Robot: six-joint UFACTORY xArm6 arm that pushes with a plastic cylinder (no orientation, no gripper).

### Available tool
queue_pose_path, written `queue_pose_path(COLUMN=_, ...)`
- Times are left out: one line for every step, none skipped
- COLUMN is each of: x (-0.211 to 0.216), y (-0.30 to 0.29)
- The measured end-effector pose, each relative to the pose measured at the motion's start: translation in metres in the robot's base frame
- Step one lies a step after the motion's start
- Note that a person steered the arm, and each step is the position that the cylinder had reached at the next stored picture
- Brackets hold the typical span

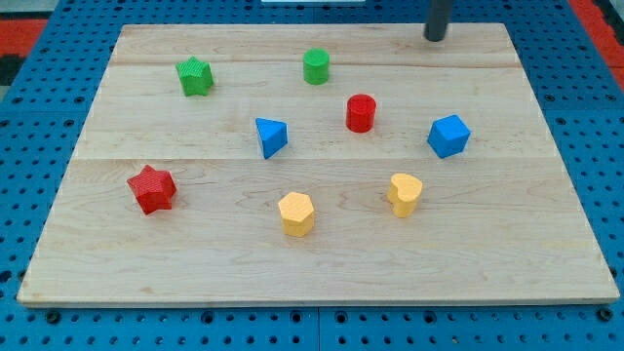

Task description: Point your arm to the right of the blue cube

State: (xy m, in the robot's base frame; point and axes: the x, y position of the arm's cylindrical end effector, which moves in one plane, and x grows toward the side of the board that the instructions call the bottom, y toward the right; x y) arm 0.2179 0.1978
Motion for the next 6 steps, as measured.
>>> queue_pose_path(x=0.008, y=0.049)
queue_pose_path(x=0.075, y=0.047)
queue_pose_path(x=0.144, y=0.055)
queue_pose_path(x=0.179, y=0.061)
queue_pose_path(x=0.248, y=0.054)
queue_pose_path(x=0.264, y=0.028)
